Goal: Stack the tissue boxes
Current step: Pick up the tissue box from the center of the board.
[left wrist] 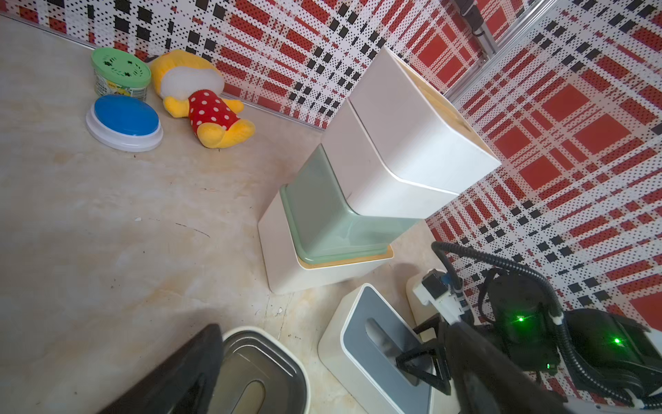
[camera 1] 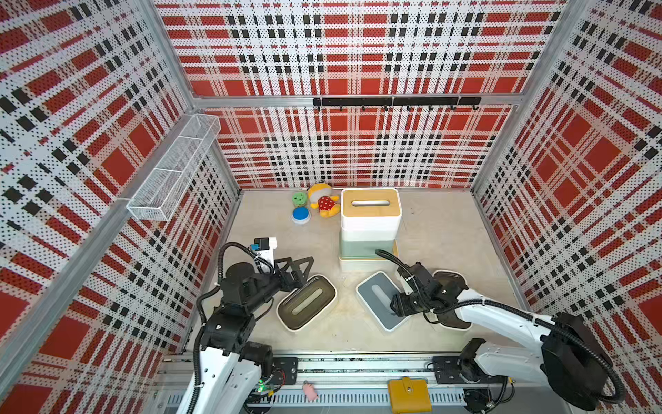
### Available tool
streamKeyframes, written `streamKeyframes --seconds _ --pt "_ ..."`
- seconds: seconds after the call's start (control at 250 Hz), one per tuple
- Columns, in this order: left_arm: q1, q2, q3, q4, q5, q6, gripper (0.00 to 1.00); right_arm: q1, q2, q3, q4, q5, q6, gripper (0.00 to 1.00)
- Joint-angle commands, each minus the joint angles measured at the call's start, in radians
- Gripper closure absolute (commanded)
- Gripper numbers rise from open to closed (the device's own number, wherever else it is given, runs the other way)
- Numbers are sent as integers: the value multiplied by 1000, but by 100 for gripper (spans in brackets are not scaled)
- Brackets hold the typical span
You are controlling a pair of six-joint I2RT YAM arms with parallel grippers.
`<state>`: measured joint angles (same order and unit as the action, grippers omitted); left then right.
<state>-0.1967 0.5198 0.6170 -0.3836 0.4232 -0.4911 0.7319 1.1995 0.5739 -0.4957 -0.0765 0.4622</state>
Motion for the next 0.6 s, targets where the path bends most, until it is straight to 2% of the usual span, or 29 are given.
streamKeyframes --seconds 0.0,0.216,0.24,0.596 --pt "5 1 -8 0 9 1 1 9 20 3 3 10 3 39" --pt "2 14 -3 -7 4 -3 1 23 -23 28 -22 14 -9 50" --pt "3 16 -2 -9 3 -4 1 23 -31 30 -23 11 -42 51" --pt "2 125 70 -123 -44 -61 1 25 -91 105 -30 -53 -150 61"
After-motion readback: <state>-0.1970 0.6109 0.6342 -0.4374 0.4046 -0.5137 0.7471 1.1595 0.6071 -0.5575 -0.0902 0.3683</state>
